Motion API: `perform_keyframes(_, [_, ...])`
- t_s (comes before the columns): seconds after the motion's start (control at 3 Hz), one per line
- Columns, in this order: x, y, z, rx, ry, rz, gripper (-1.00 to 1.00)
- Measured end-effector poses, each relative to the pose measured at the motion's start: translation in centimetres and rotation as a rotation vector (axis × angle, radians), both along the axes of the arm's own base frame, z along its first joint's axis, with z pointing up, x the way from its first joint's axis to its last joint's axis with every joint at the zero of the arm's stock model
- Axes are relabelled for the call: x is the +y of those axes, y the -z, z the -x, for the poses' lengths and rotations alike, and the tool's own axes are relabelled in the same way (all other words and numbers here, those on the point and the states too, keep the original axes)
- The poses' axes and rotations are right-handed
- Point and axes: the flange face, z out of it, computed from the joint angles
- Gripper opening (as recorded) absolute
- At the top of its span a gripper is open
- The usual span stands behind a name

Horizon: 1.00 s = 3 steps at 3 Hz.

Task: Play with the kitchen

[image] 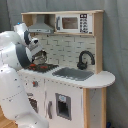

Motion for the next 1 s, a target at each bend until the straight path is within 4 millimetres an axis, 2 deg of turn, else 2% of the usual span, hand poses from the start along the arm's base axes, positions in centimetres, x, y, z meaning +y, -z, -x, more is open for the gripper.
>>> perform_keyframes(1.0, [2.8, 0.8, -3.5, -0.009, -0.082, 0.022, -1.0])
